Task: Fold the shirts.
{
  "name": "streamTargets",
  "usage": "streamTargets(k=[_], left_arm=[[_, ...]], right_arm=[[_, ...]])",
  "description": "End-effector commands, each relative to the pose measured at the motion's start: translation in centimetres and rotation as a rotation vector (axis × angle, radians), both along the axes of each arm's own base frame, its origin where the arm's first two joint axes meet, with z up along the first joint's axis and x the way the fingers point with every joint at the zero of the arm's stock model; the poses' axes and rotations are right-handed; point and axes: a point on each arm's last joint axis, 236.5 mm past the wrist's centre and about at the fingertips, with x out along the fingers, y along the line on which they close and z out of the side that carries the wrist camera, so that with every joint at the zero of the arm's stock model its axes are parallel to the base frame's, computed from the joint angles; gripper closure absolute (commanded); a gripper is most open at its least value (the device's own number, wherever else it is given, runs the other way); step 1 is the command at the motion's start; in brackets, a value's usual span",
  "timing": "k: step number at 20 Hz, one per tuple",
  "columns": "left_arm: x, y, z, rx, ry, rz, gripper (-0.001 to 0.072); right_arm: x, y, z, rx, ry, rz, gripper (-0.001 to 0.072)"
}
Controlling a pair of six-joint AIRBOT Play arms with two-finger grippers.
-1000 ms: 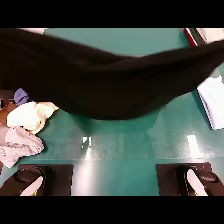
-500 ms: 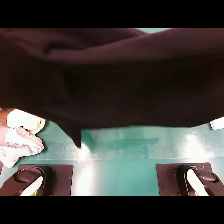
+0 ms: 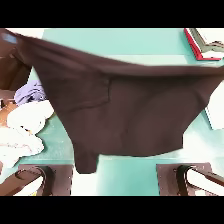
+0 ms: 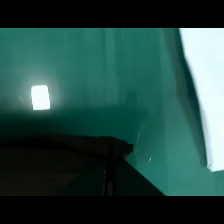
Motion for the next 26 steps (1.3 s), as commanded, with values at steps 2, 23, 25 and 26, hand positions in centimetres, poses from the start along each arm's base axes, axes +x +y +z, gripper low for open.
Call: streamTargets(k=[2, 23, 25, 26], left_arm=[[8.0, -0.9, -12.5, 0.131, 0.225, -0.025, 0.0681], [10.9, 4.0, -24.7, 0.259, 0.53, 0.081, 0.0218], [8.6, 3.9, -26.9, 0.238, 0.604, 0.074, 0.0217], [7.3, 3.7, -28.1, 0.223, 0.626, 0.072, 0.0218]], right_arm=[[4.6, -0.7, -10.4, 0.043, 0.155, 0.002, 0.0695], [8.5, -1.8, -8.0, -0.007, -0.079, -0.019, 0.0177], [6.6, -0.9, -7.3, 0.004, -0.057, 0.013, 0.0178], [5.9, -0.3, -7.1, 0.021, -0.067, 0.018, 0.0187]])
